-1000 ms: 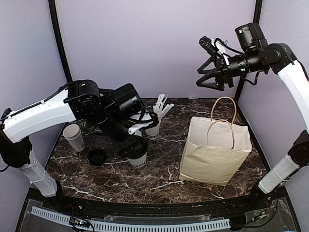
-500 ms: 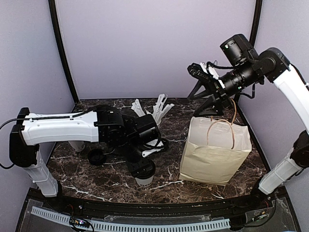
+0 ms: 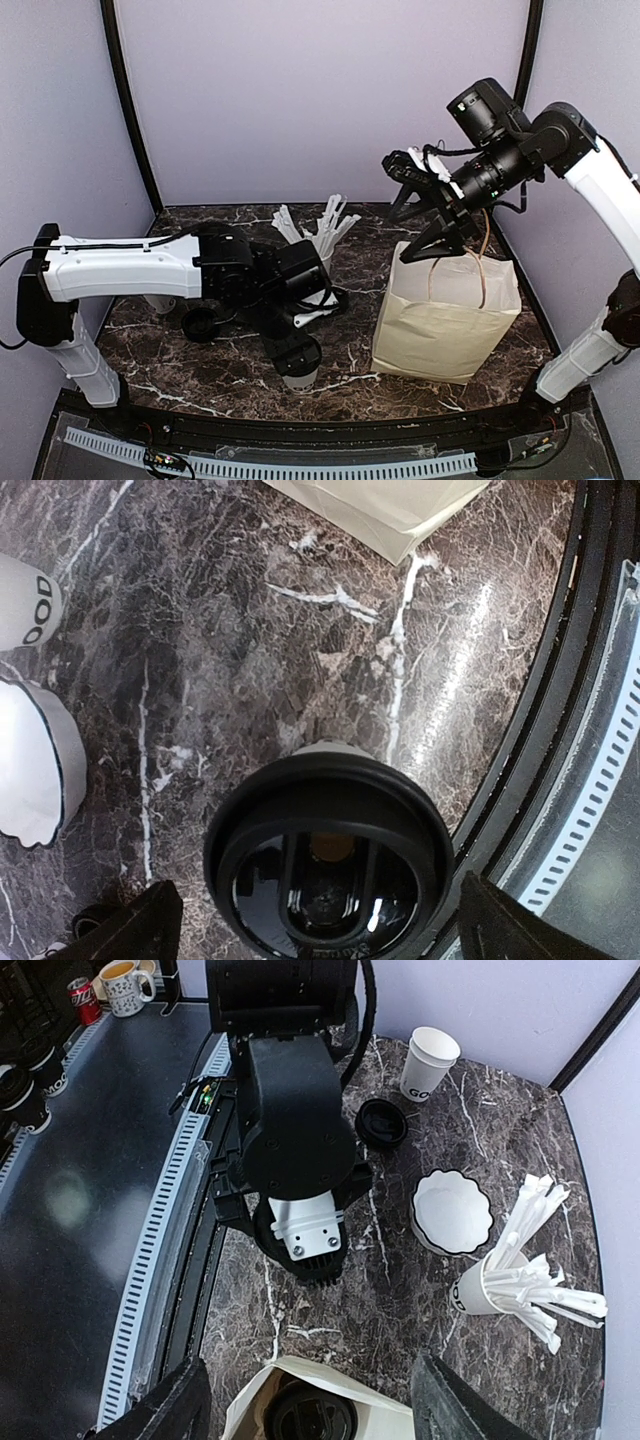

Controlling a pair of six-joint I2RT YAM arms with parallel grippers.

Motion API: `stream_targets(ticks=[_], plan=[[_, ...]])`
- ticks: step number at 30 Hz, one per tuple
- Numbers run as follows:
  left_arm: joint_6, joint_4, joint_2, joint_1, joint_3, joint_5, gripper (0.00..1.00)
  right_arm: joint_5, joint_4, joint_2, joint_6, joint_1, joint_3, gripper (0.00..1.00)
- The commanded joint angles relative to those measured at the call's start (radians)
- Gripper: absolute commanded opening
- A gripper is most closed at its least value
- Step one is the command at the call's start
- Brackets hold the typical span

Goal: Pack the takeout coffee

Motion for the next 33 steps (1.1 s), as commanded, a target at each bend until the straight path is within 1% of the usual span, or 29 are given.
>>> stream_targets(ticks=[1,2,3,4,6,8,11,14,16,18,20,23,27,33], plan=[[-0.002,-0.048,-0.121,0.010,0.061,-0.091,0.99,0.018,0.001,-0.004,-0.016,0.026,-0.015,0.69],[-0.019,-0.067,-0.151,0.026,0.065,-0.120,0.99,0.026,0.005,-0.002,-0.016,0.035,-0.026,0.70],[-0.030,-0.074,-0.164,0.078,0.069,-0.123,0.99,0.047,0.015,0.002,-0.014,0.050,-0.039,0.70],[-0.049,-0.081,-0.191,0.108,0.068,-0.125,0.99,0.085,0.029,0.008,-0.005,0.070,-0.053,0.69],[-0.092,-0.085,-0.222,0.218,0.062,-0.166,0.99,0.187,0.055,0.028,0.012,0.124,-0.076,0.69],[-0.138,-0.088,-0.237,0.284,0.060,-0.198,0.99,0.247,0.086,0.055,0.033,0.177,-0.076,0.69],[-0.199,-0.081,-0.260,0.350,0.044,-0.254,0.99,0.280,0.109,0.111,0.055,0.253,-0.034,0.69],[-0.241,-0.060,-0.301,0.414,0.006,-0.273,0.99,0.323,0.155,0.199,0.112,0.315,0.009,0.69],[-0.257,-0.050,-0.327,0.437,-0.011,-0.286,0.99,0.342,0.168,0.274,0.161,0.334,0.043,0.69],[-0.262,-0.040,-0.354,0.448,-0.024,-0.290,0.99,0.368,0.156,0.335,0.169,0.354,0.054,0.70],[-0.263,-0.038,-0.375,0.452,-0.033,-0.292,0.99,0.404,0.138,0.386,0.159,0.366,0.050,0.75],[-0.268,-0.046,-0.401,0.454,-0.045,-0.299,0.99,0.458,0.135,0.440,0.159,0.370,0.034,0.87],[-0.268,-0.043,-0.425,0.455,-0.084,-0.307,0.99,0.466,0.132,0.514,0.173,0.372,0.057,0.92],[-0.266,-0.031,-0.440,0.456,-0.122,-0.303,0.99,0.424,0.106,0.588,0.164,0.375,0.107,0.96]])
